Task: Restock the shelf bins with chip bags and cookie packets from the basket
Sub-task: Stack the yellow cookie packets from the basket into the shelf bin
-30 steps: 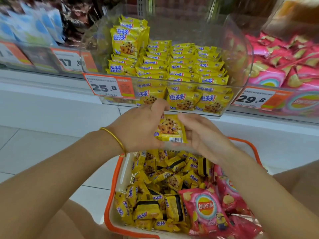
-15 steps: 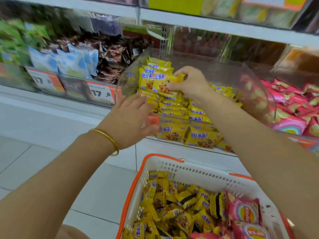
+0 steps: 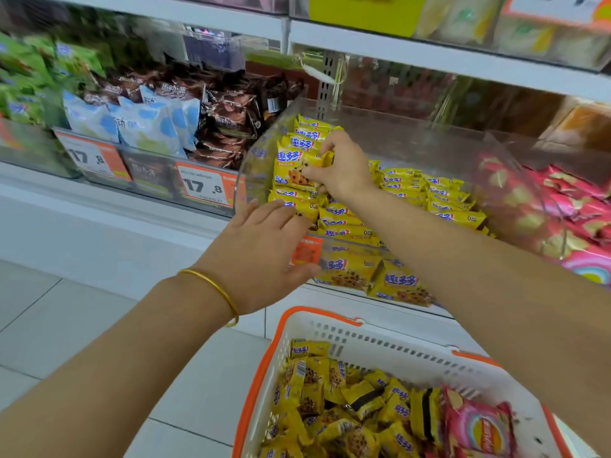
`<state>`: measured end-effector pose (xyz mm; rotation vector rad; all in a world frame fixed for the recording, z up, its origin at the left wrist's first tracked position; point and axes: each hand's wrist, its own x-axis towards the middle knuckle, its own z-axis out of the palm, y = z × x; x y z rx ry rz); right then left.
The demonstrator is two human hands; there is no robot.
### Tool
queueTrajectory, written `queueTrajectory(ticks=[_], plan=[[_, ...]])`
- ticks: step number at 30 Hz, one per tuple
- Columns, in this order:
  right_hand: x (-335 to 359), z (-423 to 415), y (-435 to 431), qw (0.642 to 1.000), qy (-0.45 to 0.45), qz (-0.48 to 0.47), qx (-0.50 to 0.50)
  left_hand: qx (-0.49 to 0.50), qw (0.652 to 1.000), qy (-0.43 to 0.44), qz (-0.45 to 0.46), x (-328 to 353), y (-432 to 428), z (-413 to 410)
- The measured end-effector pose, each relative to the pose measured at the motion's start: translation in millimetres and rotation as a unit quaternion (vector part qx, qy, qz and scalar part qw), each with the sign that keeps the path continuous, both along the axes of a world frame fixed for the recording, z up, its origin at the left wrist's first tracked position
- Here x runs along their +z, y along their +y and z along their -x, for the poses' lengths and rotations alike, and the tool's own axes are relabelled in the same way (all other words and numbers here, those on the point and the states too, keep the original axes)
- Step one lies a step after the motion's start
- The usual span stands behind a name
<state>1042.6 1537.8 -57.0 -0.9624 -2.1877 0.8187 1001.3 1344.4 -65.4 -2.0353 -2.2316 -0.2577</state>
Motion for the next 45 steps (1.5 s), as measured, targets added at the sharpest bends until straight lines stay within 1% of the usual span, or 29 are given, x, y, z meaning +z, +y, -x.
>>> queueTrajectory(ticks=[4, 11, 13, 14, 16, 18, 19, 20, 21, 22, 23, 24, 25, 26, 27, 29, 31, 33, 35, 37, 40, 41, 43, 44, 45], plan=[[1.2, 0.9, -2.5, 1.000, -0.023, -0.011, 0.015, 0.009, 1.000, -0.001, 0.005, 2.9, 0.0, -2.3], [8.3, -16.8, 2.2, 0.999, -0.024, 0.031, 0.015, 0.003, 1.000, -0.013, 0.013, 1.7, -2.2, -1.0], [14.7, -24.0, -0.5, 0.999, -0.035, 0.021, 0.012, -0.003, 1.000, -0.017, 0.008, 4.3, -3.6, -1.8], [19.6, -30.0, -4.7, 0.999, -0.030, 0.011, 0.008, -0.009, 1.000, -0.004, -0.006, 6.5, -4.6, -2.9], [31.7, -49.4, -22.2, 1.000, 0.018, -0.004, 0.001, -0.026, 0.997, 0.037, -0.060, 13.1, -8.9, -11.1], [44.7, -87.0, -55.6, 0.994, 0.103, 0.001, 0.021, -0.060, 0.989, 0.050, -0.128, 21.5, -15.7, -26.4], [45.6, -109.6, -73.6, 0.989, 0.138, 0.014, 0.047, -0.080, 0.986, 0.042, -0.142, 24.2, -19.6, -34.5], [41.8, -132.3, -91.5, 0.984, 0.158, 0.034, 0.075, -0.098, 0.986, 0.033, -0.134, 23.2, -23.3, -41.8], [30.4, -153.1, -105.4, 0.980, 0.159, 0.064, 0.098, -0.111, 0.988, 0.026, -0.107, 16.1, -26.6, -46.2], [10.2, -169.4, -115.7, 0.978, 0.135, 0.108, 0.114, -0.121, 0.990, 0.024, -0.069, 7.3, -29.8, -49.8], [-15.7, -180.6, -122.8, 0.976, 0.085, 0.157, 0.121, -0.129, 0.991, 0.026, -0.022, -3.2, -32.4, -52.2], [-45.0, -187.2, -127.8, 0.970, 0.010, 0.206, 0.128, -0.133, 0.990, 0.032, 0.032, -13.5, -34.0, -54.4], [-81.5, -190.7, -130.4, 0.959, -0.090, 0.235, 0.133, -0.130, 0.987, 0.039, 0.084, -23.1, -34.8, -55.8], [-119.2, -192.1, -131.1, 0.943, -0.190, 0.235, 0.140, -0.119, 0.982, 0.049, 0.135, -31.4, -35.0, -56.7], [-158.3, -193.0, -131.4, 0.927, -0.275, 0.209, 0.145, -0.110, 0.975, 0.067, 0.180, -38.9, -34.3, -57.3], [-228.0, -192.6, -133.6, 0.900, -0.380, 0.143, 0.159, -0.106, 0.958, 0.103, 0.247, -45.6, -30.1, -60.0], [-274.8, -192.6, -141.1, 0.864, -0.461, 0.074, 0.188, -0.110, 0.952, 0.109, 0.264, -49.4, -25.0, -63.2], [-299.9, -191.5, -148.7, 0.826, -0.524, 0.002, 0.207, -0.103, 0.954, 0.093, 0.265, -51.5, -21.4, -64.9], [-306.5, -187.0, -155.2, 0.814, -0.546, -0.047, 0.193, -0.095, 0.953, 0.083, 0.274, -52.3, -19.5, -66.2], [-309.5, -182.1, -156.6, 0.813, -0.544, -0.088, 0.190, -0.093, 0.949, 0.084, 0.288, -53.6, -18.3, -67.6], [-298.1, -185.6, -148.6, 0.815, -0.530, -0.112, 0.205, -0.075, 0.948, 0.081, 0.299, -56.8, -14.8, -67.6], [-288.5, -190.2, -143.8, 0.824, -0.515, -0.118, 0.207, -0.062, 0.949, 0.066, 0.301, -58.6, -13.1, -68.2], [-261.5, -201.0, -134.5, 0.857, -0.461, -0.118, 0.197, -0.013, 0.954, 0.003, 0.301, -64.0, -10.2, -70.3], [-245.6, -206.3, -130.8, 0.883, -0.408, -0.134, 0.188, 0.016, 0.951, -0.044, 0.305, -67.5, -8.6, -71.2], [-228.9, -210.9, -128.7, 0.905, -0.349, -0.172, 0.174, 0.045, 0.943, -0.096, 0.316, -70.8, -6.6, -72.4]])
